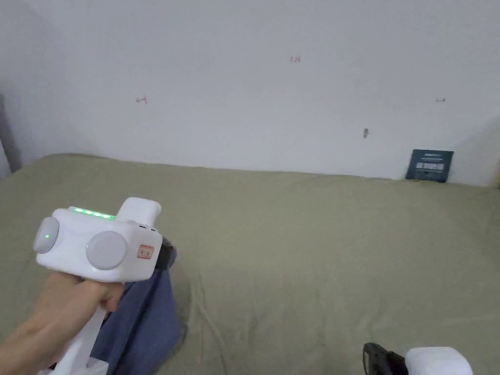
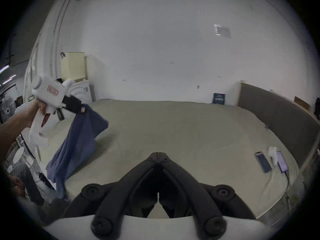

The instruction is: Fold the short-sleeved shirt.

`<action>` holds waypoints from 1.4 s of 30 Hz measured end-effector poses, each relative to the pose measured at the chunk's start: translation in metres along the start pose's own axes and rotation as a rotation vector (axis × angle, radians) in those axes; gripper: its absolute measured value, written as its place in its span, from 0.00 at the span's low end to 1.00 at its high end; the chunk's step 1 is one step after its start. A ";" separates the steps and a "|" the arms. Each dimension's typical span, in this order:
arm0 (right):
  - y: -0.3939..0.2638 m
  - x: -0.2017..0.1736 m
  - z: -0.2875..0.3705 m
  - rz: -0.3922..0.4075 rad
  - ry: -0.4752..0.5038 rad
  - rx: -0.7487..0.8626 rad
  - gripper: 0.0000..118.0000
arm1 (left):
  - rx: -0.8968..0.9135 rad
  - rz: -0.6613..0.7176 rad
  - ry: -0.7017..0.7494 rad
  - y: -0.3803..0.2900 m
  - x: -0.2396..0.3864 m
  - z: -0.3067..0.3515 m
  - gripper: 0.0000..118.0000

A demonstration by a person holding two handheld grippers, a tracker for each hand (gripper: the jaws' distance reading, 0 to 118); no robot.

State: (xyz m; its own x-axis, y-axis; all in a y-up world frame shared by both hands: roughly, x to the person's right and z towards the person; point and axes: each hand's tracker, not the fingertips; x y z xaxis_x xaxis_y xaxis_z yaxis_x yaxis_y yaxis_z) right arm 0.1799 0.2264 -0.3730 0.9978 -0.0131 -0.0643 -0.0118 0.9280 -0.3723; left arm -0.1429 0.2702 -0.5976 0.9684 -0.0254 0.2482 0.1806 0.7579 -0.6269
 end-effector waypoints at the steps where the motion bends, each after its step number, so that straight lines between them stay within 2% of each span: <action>1: 0.000 0.009 0.005 -0.006 -0.020 0.008 0.01 | 0.006 -0.036 -0.038 0.012 0.029 -0.007 0.00; 3: -0.001 0.024 0.011 -0.024 -0.055 0.007 0.01 | 0.022 -0.098 -0.116 0.027 0.077 -0.020 0.00; 9: -0.013 0.058 0.013 -0.073 -0.130 -0.008 0.01 | -0.026 -0.131 -0.305 0.033 0.190 -0.082 0.00; 12: -0.024 0.065 0.002 -0.085 -0.146 -0.046 0.01 | -0.127 -0.152 -0.316 0.013 0.225 -0.133 0.00; 16: -0.034 0.073 -0.010 -0.096 -0.154 -0.090 0.01 | -0.253 -0.100 -0.259 -0.022 0.240 -0.193 0.00; 17: -0.034 0.074 -0.011 -0.097 -0.156 -0.097 0.01 | -0.266 -0.087 -0.247 -0.029 0.239 -0.200 0.08; 18: -0.035 0.076 -0.012 -0.097 -0.155 -0.101 0.01 | -0.266 -0.087 -0.236 -0.035 0.235 -0.202 0.40; 19: -0.035 0.077 -0.012 -0.095 -0.154 -0.102 0.01 | -0.255 -0.079 -0.224 -0.039 0.231 -0.198 0.78; 20: -0.034 0.077 -0.012 -0.089 -0.154 -0.103 0.01 | -0.245 -0.077 -0.217 -0.041 0.225 -0.193 1.00; 22: -0.032 0.077 -0.012 -0.085 -0.156 -0.098 0.01 | -0.222 -0.054 -0.212 -0.042 0.210 -0.166 0.95; 25: -0.023 0.075 -0.006 -0.106 -0.142 -0.063 0.01 | -0.086 0.001 -0.188 -0.034 0.181 -0.107 0.95; 29: -0.012 0.063 0.007 -0.070 -0.151 0.005 0.01 | 0.130 0.064 -0.091 -0.047 0.141 -0.003 0.95; 32: -0.006 0.057 0.016 -0.062 -0.146 0.048 0.01 | 0.303 0.108 0.048 -0.080 0.116 0.072 0.85; 34: -0.002 0.052 0.022 -0.055 -0.149 0.073 0.01 | 0.369 0.146 0.132 -0.104 0.100 0.109 0.70; 35: -0.001 0.050 0.025 -0.052 -0.149 0.091 0.01 | 0.382 0.161 0.155 -0.115 0.092 0.126 0.56; 36: 0.001 0.047 0.029 -0.047 -0.146 0.106 0.01 | 0.405 0.146 0.176 -0.124 0.086 0.138 0.17; 37: 0.002 0.045 0.031 -0.047 -0.145 0.117 0.01 | 0.428 0.151 0.215 -0.131 0.083 0.148 0.00; 38: 0.003 0.043 0.034 -0.046 -0.149 0.133 0.01 | 0.492 0.189 0.281 -0.142 0.081 0.161 0.00; 42: 0.007 0.035 0.041 -0.049 -0.145 0.162 0.01 | 0.510 0.192 0.272 -0.153 0.067 0.184 0.00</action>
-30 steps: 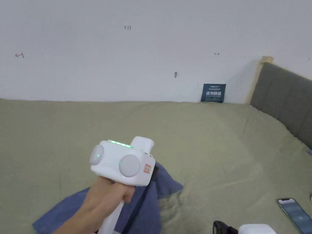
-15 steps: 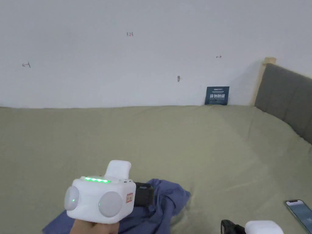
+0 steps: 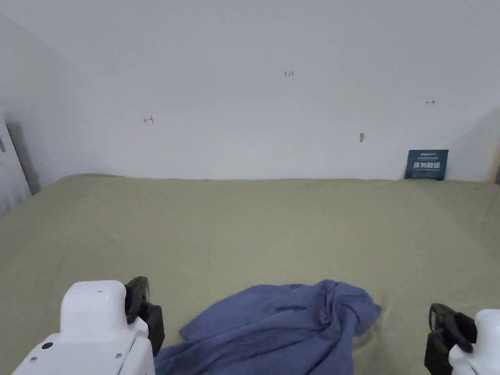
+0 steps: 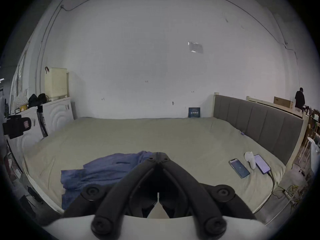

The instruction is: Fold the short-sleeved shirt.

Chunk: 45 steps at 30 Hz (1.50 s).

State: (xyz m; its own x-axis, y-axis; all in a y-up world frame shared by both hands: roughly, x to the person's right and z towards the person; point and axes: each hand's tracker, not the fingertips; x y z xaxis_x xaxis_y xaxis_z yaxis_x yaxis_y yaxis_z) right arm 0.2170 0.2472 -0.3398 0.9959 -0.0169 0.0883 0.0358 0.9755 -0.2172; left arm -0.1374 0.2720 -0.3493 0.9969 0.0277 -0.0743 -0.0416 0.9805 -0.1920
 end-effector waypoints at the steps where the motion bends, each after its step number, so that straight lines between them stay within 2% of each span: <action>1: 0.001 -0.002 0.001 0.000 0.000 0.003 0.01 | 0.019 -0.006 0.012 0.001 -0.002 0.004 0.00; 7: 0.000 -0.008 0.003 -0.003 0.010 -0.001 0.01 | 0.038 -0.008 0.041 0.005 -0.010 0.008 0.00; 10: 0.001 -0.012 -0.001 0.002 0.023 -0.012 0.01 | -0.017 -0.043 0.057 0.005 -0.019 -0.006 0.00; 13: -0.001 -0.018 -0.006 0.010 0.043 -0.018 0.01 | -0.185 0.001 0.017 -0.001 -0.044 -0.041 0.00; 18: -0.013 -0.035 -0.024 0.007 0.088 -0.075 0.01 | -0.549 0.063 -0.022 -0.046 -0.097 -0.136 0.00; 23: -0.028 -0.045 -0.044 0.028 0.108 -0.133 0.01 | -0.769 0.032 -0.024 -0.092 -0.116 -0.208 0.00; 24: -0.031 -0.045 -0.048 0.032 0.108 -0.148 0.01 | -0.785 0.036 -0.006 -0.102 -0.118 -0.221 0.03; 25: -0.035 -0.046 -0.053 0.034 0.107 -0.158 0.01 | -0.815 0.033 -0.013 -0.112 -0.120 -0.233 0.18; 26: -0.037 -0.046 -0.056 0.036 0.108 -0.168 0.01 | -0.862 0.047 -0.012 -0.120 -0.121 -0.242 0.48; 27: -0.040 -0.045 -0.060 0.039 0.111 -0.180 0.01 | -0.919 0.047 0.005 -0.131 -0.120 -0.251 0.90; 28: -0.042 -0.044 -0.063 0.041 0.110 -0.191 0.01 | -0.933 0.039 0.012 -0.142 -0.119 -0.258 0.99; 34: -0.055 -0.035 -0.078 0.045 0.089 -0.254 0.01 | -0.941 -0.034 0.063 -0.169 -0.107 -0.269 0.92; 35: -0.056 -0.032 -0.079 0.043 0.087 -0.261 0.01 | -0.938 -0.041 0.060 -0.166 -0.107 -0.266 0.83; 36: -0.057 -0.030 -0.079 0.036 0.086 -0.266 0.01 | -0.921 -0.067 0.027 -0.161 -0.106 -0.262 0.61; 37: -0.058 -0.027 -0.080 0.030 0.083 -0.275 0.01 | -0.897 -0.076 -0.008 -0.156 -0.103 -0.257 0.34; 38: -0.059 -0.024 -0.082 0.025 0.082 -0.283 0.01 | -0.877 -0.091 -0.017 -0.151 -0.101 -0.252 0.00; 40: -0.062 -0.016 -0.087 0.012 0.071 -0.302 0.01 | -0.879 -0.037 -0.100 -0.147 -0.099 -0.248 0.00; 41: -0.062 -0.012 -0.091 0.007 0.069 -0.307 0.01 | -0.886 -0.058 -0.062 -0.146 -0.099 -0.247 0.00; 44: -0.064 0.004 -0.110 0.005 0.027 -0.365 0.01 | -0.886 -0.084 -0.087 -0.149 -0.094 -0.244 0.00; 45: -0.064 0.012 -0.119 -0.022 0.014 -0.403 0.01 | -0.882 -0.087 -0.085 -0.150 -0.096 -0.244 0.00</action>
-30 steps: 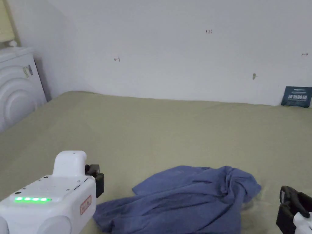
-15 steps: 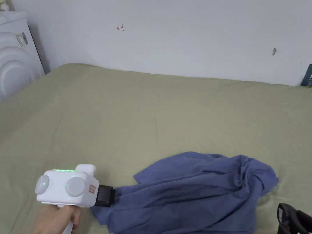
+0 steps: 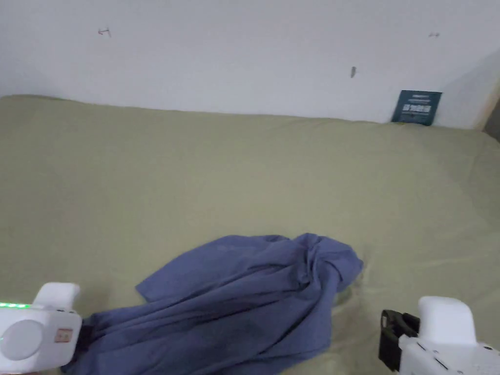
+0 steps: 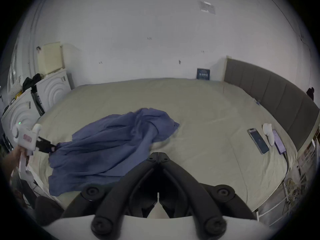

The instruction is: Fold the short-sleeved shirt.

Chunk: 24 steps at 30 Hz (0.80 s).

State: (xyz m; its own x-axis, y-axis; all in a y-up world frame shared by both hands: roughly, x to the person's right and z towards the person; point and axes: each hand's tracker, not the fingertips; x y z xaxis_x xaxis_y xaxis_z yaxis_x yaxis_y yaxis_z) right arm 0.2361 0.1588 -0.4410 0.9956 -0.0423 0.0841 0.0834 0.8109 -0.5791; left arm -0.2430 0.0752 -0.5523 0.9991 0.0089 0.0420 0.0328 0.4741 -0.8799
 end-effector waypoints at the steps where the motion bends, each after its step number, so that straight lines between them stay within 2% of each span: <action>1: 0.007 0.010 -0.012 -0.028 0.014 -0.026 0.01 | 0.004 0.001 -0.004 0.000 -0.001 0.000 0.00; 5: 0.039 0.038 -0.068 0.002 -0.033 -0.052 0.01 | 0.011 0.010 -0.014 -0.001 -0.003 -0.001 0.00; 8: 0.066 0.056 -0.121 0.014 -0.012 -0.117 0.01 | 0.013 0.000 -0.013 -0.003 0.003 0.004 0.00; 13: 0.098 0.079 -0.198 -0.086 0.093 -0.213 0.03 | 0.015 0.009 -0.024 -0.002 0.004 0.003 0.00; 14: 0.101 0.081 -0.208 -0.108 0.123 -0.239 0.17 | 0.014 0.013 -0.027 -0.002 0.004 0.002 0.00; 15: 0.104 0.082 -0.217 -0.128 0.162 -0.278 0.63 | 0.014 0.015 -0.030 -0.002 0.004 0.002 0.00; 16: 0.103 0.083 -0.227 -0.125 0.187 -0.299 0.89 | 0.011 0.017 -0.033 -0.002 0.004 0.002 0.00; 17: 0.101 0.082 -0.236 -0.118 0.193 -0.337 0.98 | 0.011 0.018 -0.034 -0.001 0.001 -0.001 0.00; 18: 0.100 0.080 -0.242 -0.096 0.151 -0.364 0.98 | 0.012 0.018 -0.035 -0.001 0.001 -0.001 0.00; 19: 0.098 0.078 -0.245 -0.066 0.097 -0.324 0.98 | 0.014 0.016 -0.034 -0.002 0.001 -0.001 0.00; 22: 0.090 0.072 -0.263 -0.056 0.110 -0.371 0.98 | 0.016 0.012 -0.031 -0.002 0.003 -0.002 0.00; 24: 0.080 0.063 -0.272 -0.009 0.101 -0.417 0.97 | 0.013 0.013 -0.032 -0.001 0.004 -0.003 0.00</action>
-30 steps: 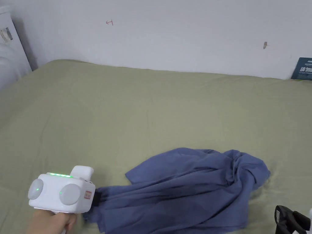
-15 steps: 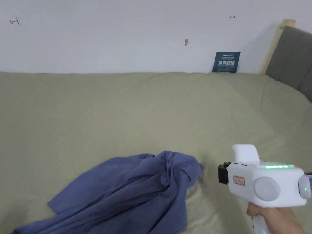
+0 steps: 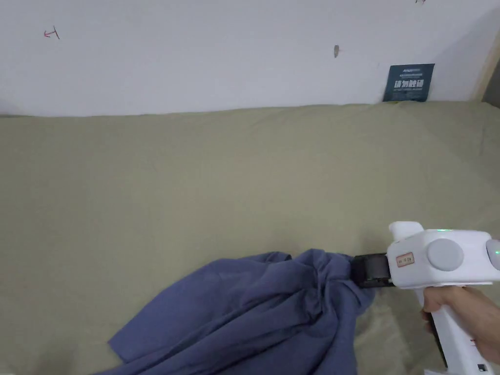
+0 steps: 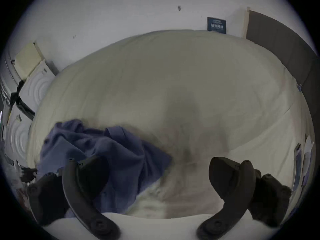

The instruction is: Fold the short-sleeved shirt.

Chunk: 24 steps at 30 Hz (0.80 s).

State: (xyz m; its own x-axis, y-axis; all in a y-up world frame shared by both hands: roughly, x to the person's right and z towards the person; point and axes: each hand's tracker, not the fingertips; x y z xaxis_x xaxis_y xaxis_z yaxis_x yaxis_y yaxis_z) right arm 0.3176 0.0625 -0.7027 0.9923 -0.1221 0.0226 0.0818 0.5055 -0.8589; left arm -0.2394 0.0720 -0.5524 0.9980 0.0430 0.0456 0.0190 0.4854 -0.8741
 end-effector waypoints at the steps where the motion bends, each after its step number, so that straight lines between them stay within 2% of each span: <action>1: -0.003 -0.007 -0.007 0.055 -0.034 -0.025 0.94 | -0.001 0.000 0.001 0.001 0.000 -0.001 0.00; 3: -0.011 -0.021 -0.015 0.184 -0.116 -0.045 0.92 | -0.001 0.003 0.003 0.001 0.001 -0.001 0.00; 4: -0.014 -0.025 -0.011 0.225 -0.149 0.000 0.89 | 0.000 0.006 0.003 0.001 0.001 -0.001 0.00; 5: -0.011 -0.025 0.000 0.184 -0.095 0.004 0.83 | 0.000 0.012 0.002 0.002 -0.003 -0.003 0.00; 6: -0.008 -0.026 0.011 0.157 -0.058 -0.001 0.58 | -0.002 0.019 -0.002 0.004 -0.006 -0.003 0.00; 7: -0.007 -0.028 0.022 0.161 -0.067 0.010 0.23 | -0.005 0.031 -0.007 0.005 -0.008 -0.001 0.00; 8: -0.008 -0.030 0.035 0.174 -0.085 0.033 0.04 | -0.010 0.045 -0.016 0.007 -0.010 0.002 0.00; 11: -0.006 -0.028 0.090 0.169 -0.031 0.088 0.04 | 0.016 0.073 -0.037 0.010 -0.020 0.023 0.00; 16: -0.004 -0.023 0.186 0.200 -0.053 0.244 0.04 | 0.124 0.044 0.023 0.027 -0.031 0.090 0.00; 21: -0.012 -0.006 0.269 0.165 -0.059 0.345 0.04 | 0.267 0.053 0.099 0.050 -0.044 0.165 0.00; 24: -0.026 -0.002 0.318 0.119 -0.058 0.414 0.05 | 0.313 0.119 0.087 0.064 -0.054 0.198 0.00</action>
State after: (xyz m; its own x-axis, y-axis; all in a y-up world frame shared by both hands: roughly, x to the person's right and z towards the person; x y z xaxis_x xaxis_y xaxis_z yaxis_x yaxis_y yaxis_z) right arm 0.3431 0.3211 -0.5180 0.9997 0.0001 -0.0258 -0.0150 0.8145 -0.5800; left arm -0.3042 0.2734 -0.5149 0.9937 0.0474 -0.1012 -0.1038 0.7263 -0.6795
